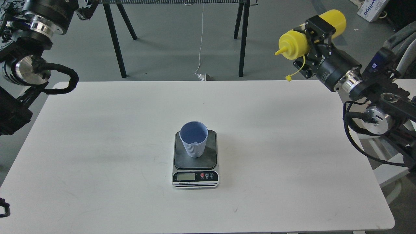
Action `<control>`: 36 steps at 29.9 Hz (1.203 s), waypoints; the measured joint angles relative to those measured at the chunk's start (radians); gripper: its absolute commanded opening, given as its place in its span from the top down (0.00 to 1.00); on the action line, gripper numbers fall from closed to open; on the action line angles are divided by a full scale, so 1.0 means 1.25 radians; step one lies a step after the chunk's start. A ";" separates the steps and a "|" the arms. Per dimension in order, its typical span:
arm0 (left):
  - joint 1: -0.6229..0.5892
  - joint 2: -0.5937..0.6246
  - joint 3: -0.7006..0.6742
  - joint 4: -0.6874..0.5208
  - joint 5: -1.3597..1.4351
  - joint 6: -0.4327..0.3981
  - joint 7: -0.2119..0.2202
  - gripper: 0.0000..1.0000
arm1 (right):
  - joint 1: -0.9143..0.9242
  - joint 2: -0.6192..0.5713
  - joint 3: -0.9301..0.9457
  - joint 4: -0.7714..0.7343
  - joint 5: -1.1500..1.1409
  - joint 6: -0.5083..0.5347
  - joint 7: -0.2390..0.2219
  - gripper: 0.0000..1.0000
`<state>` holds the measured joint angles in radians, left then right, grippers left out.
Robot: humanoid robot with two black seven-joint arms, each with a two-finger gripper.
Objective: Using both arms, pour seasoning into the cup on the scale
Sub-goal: 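Raise the bottle away from the cup and turn it upright, then lower the upright bottle back onto the table with the right gripper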
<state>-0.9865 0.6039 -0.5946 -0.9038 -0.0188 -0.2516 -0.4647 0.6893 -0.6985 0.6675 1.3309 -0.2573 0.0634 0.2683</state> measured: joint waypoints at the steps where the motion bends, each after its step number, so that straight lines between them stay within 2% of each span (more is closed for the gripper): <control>1: 0.002 -0.001 0.000 0.000 0.000 0.000 0.000 0.00 | -0.032 0.000 0.028 0.000 0.047 0.024 0.000 0.67; 8: 0.004 -0.010 0.000 0.000 -0.001 -0.002 0.000 0.00 | -0.198 0.012 0.124 -0.009 0.314 0.175 0.013 0.66; 14: 0.014 -0.012 -0.002 0.001 -0.002 -0.002 0.000 0.00 | -0.334 0.078 0.134 -0.033 0.467 0.315 0.056 0.66; 20: 0.024 -0.014 -0.002 0.000 -0.002 -0.002 -0.001 0.00 | -0.445 0.193 0.153 -0.077 0.478 0.340 0.081 0.66; 27: 0.025 -0.013 -0.001 0.000 -0.001 -0.002 -0.001 0.00 | -0.526 0.297 0.157 -0.114 0.478 0.340 0.082 0.65; 29: 0.025 -0.013 -0.001 0.000 -0.001 -0.002 -0.001 0.00 | -0.540 0.303 0.158 -0.115 0.479 0.340 0.083 0.61; 31: 0.025 -0.013 -0.001 0.000 -0.001 -0.002 0.000 0.00 | -0.548 0.304 0.159 -0.112 0.479 0.341 0.083 0.52; 35: 0.025 -0.013 -0.001 0.000 -0.001 -0.002 0.000 0.00 | -0.560 0.304 0.160 -0.100 0.481 0.341 0.083 0.25; 36: 0.025 -0.013 -0.001 -0.001 -0.001 -0.002 0.000 0.00 | -0.562 0.303 0.160 -0.099 0.482 0.341 0.083 0.22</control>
<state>-0.9556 0.5876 -0.5958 -0.9045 -0.0199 -0.2539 -0.4653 -0.0137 -0.3195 0.8681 1.2077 0.3451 0.4896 0.3718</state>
